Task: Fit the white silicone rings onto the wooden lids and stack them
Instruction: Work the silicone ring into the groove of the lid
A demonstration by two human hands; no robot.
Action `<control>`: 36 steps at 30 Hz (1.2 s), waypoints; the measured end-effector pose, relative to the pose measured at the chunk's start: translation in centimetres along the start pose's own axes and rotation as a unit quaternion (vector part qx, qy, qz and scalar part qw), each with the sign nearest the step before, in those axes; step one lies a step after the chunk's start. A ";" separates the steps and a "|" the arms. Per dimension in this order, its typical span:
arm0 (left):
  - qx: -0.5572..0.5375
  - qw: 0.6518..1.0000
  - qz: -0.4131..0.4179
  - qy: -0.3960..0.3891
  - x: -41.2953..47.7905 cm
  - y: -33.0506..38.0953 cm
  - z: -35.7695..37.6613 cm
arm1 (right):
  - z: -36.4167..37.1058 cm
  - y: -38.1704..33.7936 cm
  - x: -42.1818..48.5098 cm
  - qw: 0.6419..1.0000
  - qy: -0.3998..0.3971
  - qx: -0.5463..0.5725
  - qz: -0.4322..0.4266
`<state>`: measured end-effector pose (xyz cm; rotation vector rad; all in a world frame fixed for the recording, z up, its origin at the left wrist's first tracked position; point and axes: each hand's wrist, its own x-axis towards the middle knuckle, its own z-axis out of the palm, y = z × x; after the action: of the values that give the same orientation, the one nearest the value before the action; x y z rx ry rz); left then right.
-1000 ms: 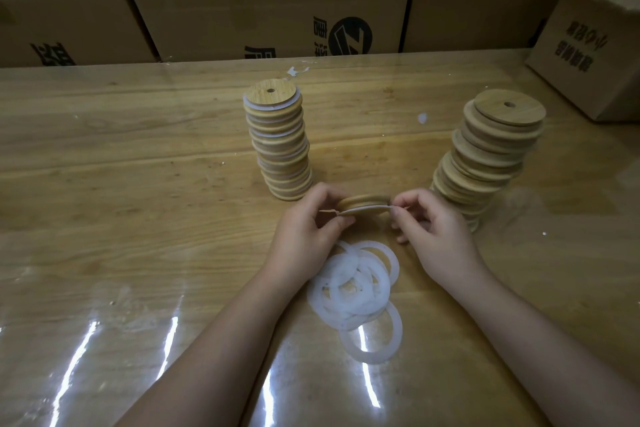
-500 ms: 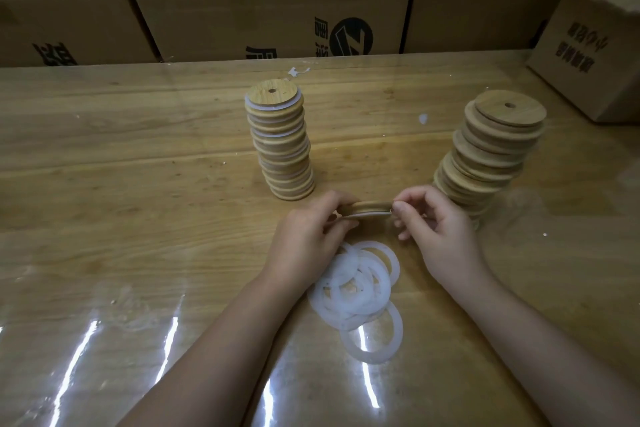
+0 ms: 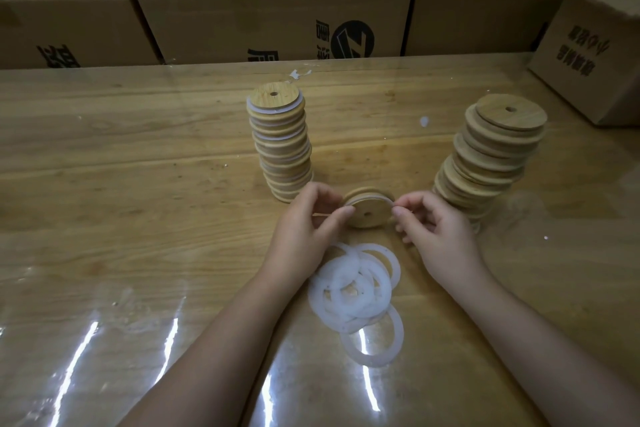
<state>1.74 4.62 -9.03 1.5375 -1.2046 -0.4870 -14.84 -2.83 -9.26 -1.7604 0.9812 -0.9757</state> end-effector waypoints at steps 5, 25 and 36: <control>0.018 1.000 -0.016 0.001 0.2 -0.1 0.0 | 0.0 -0.1 0.1 1.000 -0.009 -0.011 0.012; -0.044 0.999 -0.013 -0.005 0.2 -0.1 -0.3 | -0.1 -0.2 0.0 0.999 -0.038 0.003 0.033; -0.096 0.994 -0.044 -0.001 0.4 -0.3 -0.3 | 0.2 -0.6 -0.3 0.996 -0.073 0.036 0.021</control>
<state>2.26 4.34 -9.07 1.4283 -1.0633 -0.6443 -14.61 -2.33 -8.85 -1.7180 0.8753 -0.8339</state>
